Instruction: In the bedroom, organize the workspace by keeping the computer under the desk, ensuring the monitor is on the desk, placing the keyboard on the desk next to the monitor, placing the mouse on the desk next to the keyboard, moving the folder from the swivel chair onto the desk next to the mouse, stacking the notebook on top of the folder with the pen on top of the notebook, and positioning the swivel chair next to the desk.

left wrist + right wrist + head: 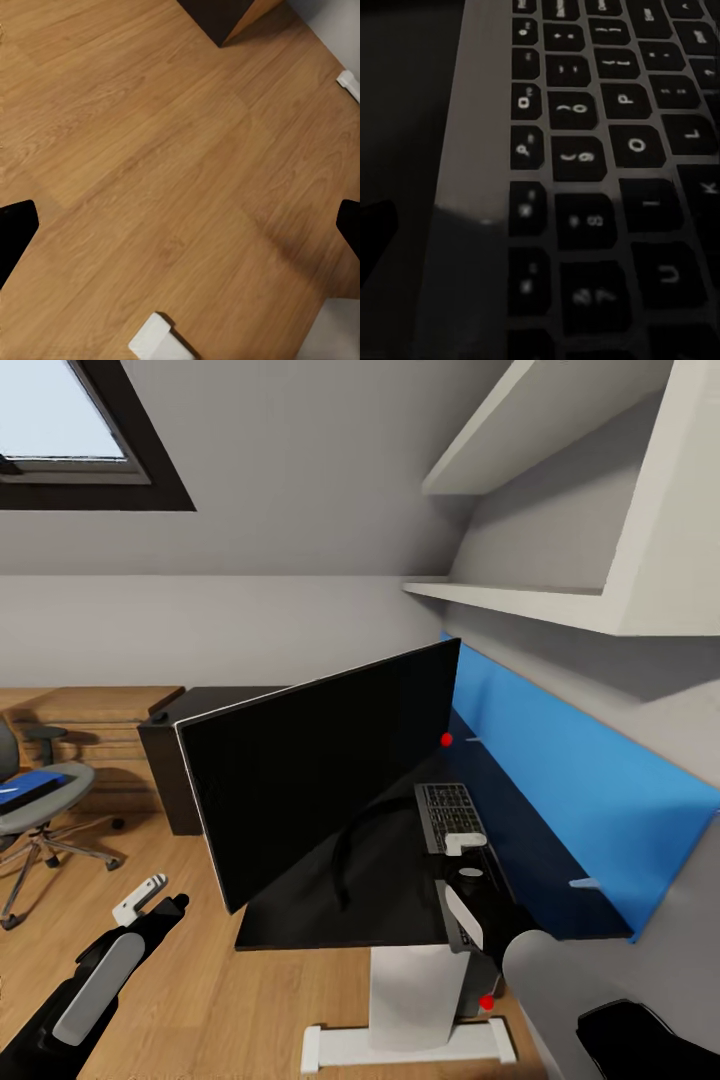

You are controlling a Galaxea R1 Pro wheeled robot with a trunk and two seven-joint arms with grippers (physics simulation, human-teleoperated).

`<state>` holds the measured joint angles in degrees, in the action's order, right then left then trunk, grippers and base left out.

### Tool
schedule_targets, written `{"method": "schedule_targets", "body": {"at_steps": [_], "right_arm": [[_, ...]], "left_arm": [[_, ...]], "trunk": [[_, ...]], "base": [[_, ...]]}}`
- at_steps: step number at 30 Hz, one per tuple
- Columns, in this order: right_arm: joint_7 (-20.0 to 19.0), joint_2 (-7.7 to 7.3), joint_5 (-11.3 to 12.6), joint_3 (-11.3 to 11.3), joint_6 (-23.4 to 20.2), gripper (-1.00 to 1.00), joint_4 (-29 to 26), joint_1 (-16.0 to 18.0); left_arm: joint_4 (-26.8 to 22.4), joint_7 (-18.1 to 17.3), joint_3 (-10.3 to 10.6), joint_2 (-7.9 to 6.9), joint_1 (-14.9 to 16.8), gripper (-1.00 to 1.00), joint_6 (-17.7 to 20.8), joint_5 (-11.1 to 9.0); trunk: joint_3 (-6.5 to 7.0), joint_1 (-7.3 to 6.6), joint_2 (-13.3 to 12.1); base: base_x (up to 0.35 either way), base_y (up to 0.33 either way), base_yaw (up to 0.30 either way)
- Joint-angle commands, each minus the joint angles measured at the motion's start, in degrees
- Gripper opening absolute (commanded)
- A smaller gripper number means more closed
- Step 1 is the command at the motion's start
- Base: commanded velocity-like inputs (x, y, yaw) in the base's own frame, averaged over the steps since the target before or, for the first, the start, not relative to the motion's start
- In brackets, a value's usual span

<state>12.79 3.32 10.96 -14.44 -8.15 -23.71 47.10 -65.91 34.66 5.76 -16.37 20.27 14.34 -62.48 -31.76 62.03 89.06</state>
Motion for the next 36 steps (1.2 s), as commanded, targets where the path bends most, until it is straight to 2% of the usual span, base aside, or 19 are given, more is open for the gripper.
{"method": "schedule_targets", "body": {"at_steps": [1, 12, 36], "right_arm": [[0.5, -0.04, 1.0, -0.2, -0.3, 1.0, 0.4, 0.0], [0.5, 0.0, 1.0, -0.2, -0.3, 1.0, 0.4, 0.0], [0.5, 0.02, 1.0, -0.2, -0.3, 1.0, 0.4, 0.0]], "left_arm": [[-0.1, 0.4, 0.1, -0.06, 0.0, 1.0, 0.1, -0.3], [-0.1, 0.4, 0.1, -0.06, 0.0, 1.0, 0.1, -0.2], [-0.1, 0.4, 0.2, 0.11, 0.0, 1.0, 0.0, -0.3]], "trunk": [[-0.07, -0.01, 0.0], [-0.07, -0.01, 0.0], [-0.07, -0.01, 0.0]], "base": [[-0.149, 0.0, 0.0], [-0.154, -0.087, 0.0], [-0.073, -0.003, 0.0]]}}
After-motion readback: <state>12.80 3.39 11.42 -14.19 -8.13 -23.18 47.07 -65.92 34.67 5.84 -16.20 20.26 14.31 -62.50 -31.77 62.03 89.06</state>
